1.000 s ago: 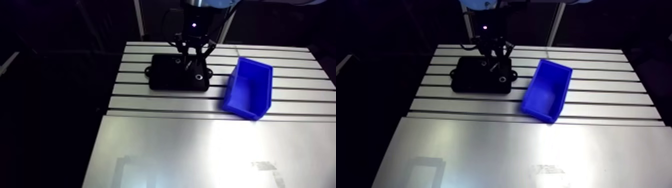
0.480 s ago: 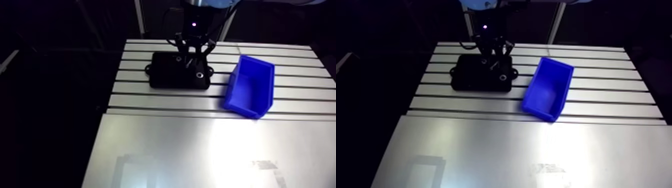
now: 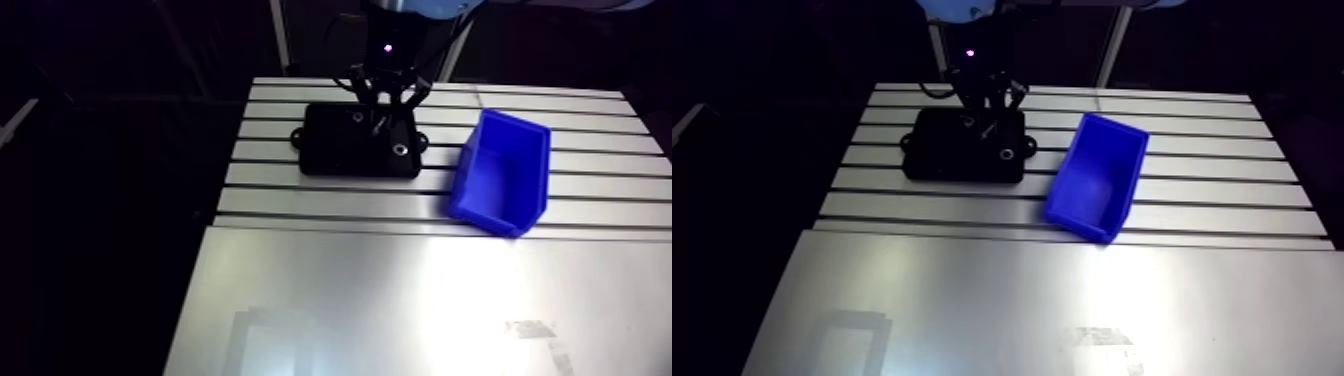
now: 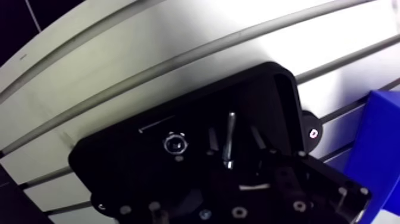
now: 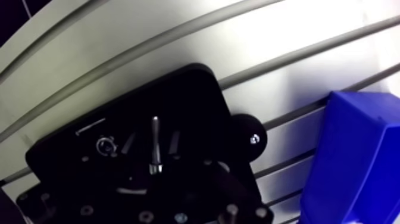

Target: Pick up the M10 bolt from the tray and put it into the blue bin.

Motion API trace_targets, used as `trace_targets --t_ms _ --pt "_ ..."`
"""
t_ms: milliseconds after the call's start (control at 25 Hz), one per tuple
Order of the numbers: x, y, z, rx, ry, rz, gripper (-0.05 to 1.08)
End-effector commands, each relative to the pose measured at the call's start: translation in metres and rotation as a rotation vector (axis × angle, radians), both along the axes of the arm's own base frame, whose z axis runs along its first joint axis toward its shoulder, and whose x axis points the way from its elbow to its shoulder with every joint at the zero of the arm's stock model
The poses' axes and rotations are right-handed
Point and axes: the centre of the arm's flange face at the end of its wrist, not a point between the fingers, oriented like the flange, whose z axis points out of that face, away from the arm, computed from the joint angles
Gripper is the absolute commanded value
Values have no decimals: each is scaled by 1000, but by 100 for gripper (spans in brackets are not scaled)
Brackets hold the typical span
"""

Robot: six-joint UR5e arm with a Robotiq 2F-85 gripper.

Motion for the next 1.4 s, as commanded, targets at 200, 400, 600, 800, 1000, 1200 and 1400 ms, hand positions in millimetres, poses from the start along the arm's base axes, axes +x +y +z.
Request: trace_targets --t_ms 200,400,600,800,1000,1200,1400 --pt "1 -1 -1 -1 7 2 67" --pt "1 -1 -1 1 10 2 69" --pt "0 -1 -1 1 13 2 71" --pt "1 -1 -1 1 11 1 72" --pt "1 -2 -1 1 11 4 72" --pt "1 -2 -1 2 11 2 72" --pt "1 -2 -1 2 11 2 74"
